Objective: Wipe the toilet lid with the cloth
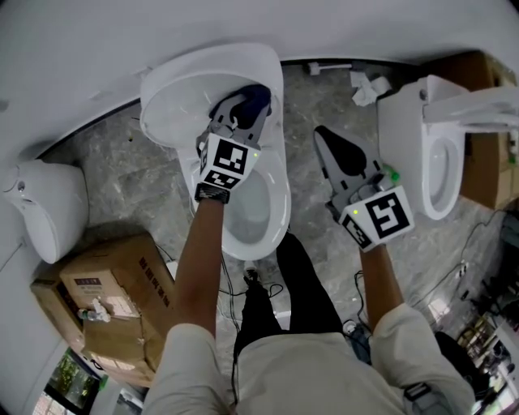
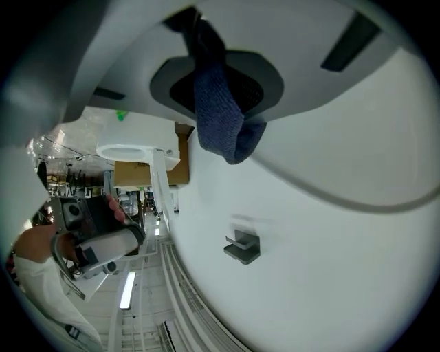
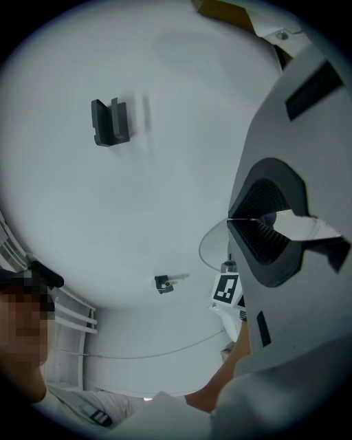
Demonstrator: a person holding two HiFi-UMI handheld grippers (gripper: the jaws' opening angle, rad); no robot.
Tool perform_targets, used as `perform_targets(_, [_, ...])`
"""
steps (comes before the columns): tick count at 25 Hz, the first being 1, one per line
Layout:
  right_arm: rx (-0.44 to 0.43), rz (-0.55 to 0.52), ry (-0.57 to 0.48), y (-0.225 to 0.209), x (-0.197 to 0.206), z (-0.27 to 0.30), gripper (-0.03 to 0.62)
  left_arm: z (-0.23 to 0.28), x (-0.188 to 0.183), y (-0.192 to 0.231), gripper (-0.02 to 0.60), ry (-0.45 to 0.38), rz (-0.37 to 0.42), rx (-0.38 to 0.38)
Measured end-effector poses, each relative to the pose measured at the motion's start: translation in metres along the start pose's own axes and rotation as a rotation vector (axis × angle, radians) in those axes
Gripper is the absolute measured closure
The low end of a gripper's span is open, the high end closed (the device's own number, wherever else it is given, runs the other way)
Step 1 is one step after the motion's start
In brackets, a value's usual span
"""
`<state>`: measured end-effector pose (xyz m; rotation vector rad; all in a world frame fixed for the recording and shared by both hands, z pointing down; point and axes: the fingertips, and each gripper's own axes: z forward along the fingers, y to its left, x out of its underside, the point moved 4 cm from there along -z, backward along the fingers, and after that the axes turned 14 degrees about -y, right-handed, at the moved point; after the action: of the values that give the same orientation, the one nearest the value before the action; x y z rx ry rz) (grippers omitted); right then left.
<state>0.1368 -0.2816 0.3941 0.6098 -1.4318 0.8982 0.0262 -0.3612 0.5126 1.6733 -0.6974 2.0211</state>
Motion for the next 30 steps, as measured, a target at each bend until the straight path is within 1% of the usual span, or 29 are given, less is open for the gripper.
perform_targets(2, [-0.005, -0.001, 0.005, 0.002, 0.002, 0.003, 0.565, 0.000, 0.006, -0.001, 0.543, 0.012, -0.013, 0.016])
perform_targets(5, [-0.014, -0.003, 0.013, 0.006, 0.005, 0.007, 0.565, -0.008, 0.019, 0.003, 0.543, 0.050, -0.030, 0.008])
perform_targets(9, [-0.021, 0.000, 0.015, 0.013, 0.007, 0.012, 0.565, -0.033, 0.029, 0.020, 0.543, 0.083, -0.056, -0.049])
perform_targets(16, [-0.059, 0.000, 0.024, 0.028, 0.015, 0.031, 0.565, -0.076, 0.047, 0.053, 0.543, 0.130, -0.035, -0.123])
perform_targets(21, [-0.088, -0.013, 0.034, 0.039, 0.017, 0.043, 0.565, -0.102, 0.052, 0.071, 0.543, 0.103, -0.104, -0.200])
perform_targets(25, [-0.095, -0.023, 0.038, 0.041, 0.017, 0.049, 0.565, -0.120, 0.054, 0.082, 0.543, 0.096, -0.121, -0.246])
perform_targets(30, [-0.092, -0.023, 0.049, 0.043, 0.022, 0.053, 0.565, -0.150, 0.061, 0.099, 0.543, 0.073, -0.200, -0.356])
